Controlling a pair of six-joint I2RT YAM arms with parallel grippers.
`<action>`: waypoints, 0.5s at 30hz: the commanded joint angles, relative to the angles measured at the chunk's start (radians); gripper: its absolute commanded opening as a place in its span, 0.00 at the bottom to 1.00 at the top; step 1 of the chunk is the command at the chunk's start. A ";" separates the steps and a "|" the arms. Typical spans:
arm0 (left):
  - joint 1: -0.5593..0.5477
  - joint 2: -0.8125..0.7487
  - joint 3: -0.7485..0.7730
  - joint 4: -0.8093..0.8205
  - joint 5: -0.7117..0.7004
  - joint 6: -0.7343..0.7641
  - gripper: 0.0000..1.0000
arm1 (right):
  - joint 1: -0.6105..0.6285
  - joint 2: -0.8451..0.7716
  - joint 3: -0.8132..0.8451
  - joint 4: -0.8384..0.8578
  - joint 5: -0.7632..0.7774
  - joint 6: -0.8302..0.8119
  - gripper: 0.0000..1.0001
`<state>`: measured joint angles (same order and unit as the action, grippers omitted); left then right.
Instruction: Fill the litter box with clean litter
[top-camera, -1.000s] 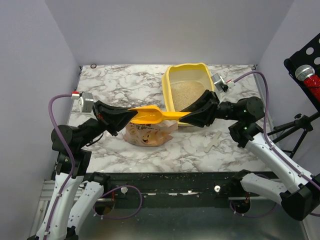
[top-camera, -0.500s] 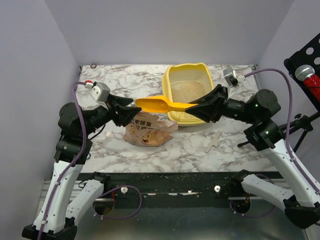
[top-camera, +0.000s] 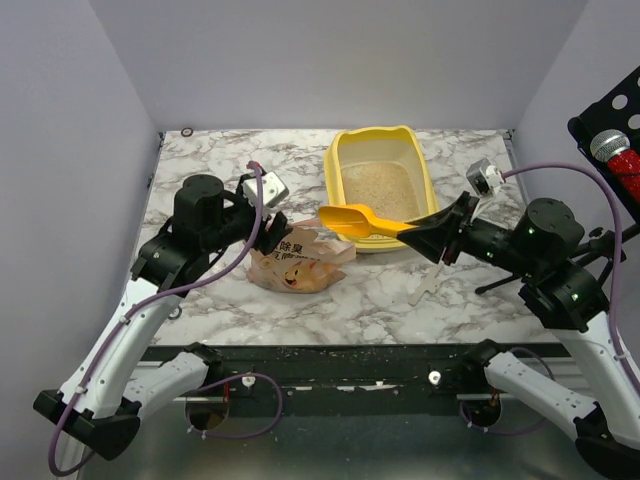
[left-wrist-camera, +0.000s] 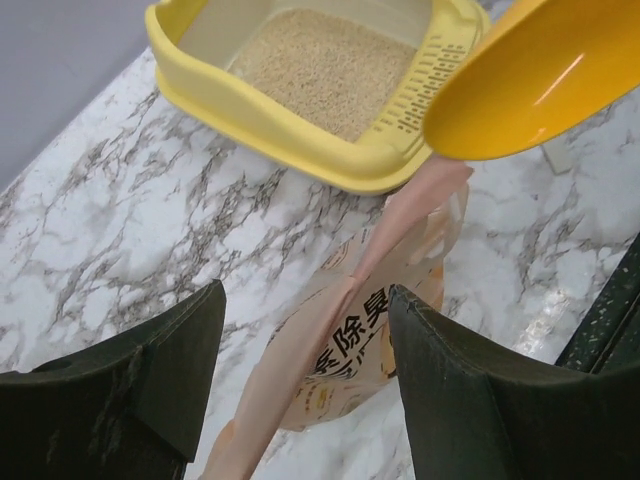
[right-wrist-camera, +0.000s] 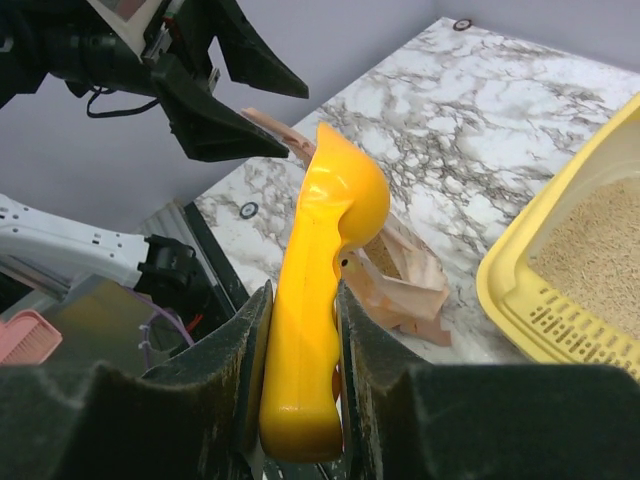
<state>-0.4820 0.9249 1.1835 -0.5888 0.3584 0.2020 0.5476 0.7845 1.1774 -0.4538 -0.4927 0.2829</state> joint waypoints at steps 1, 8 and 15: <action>-0.009 0.040 0.005 -0.062 -0.085 0.122 0.74 | 0.000 -0.053 0.034 -0.111 0.052 -0.050 0.01; -0.010 0.133 0.028 -0.095 -0.052 0.157 0.74 | -0.001 -0.088 -0.007 -0.140 0.074 -0.067 0.01; -0.041 0.147 -0.047 -0.114 -0.076 0.152 0.56 | 0.000 -0.088 -0.013 -0.164 0.126 -0.090 0.01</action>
<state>-0.4957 1.0817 1.1782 -0.6701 0.3088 0.3367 0.5476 0.6956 1.1679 -0.5842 -0.4206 0.2230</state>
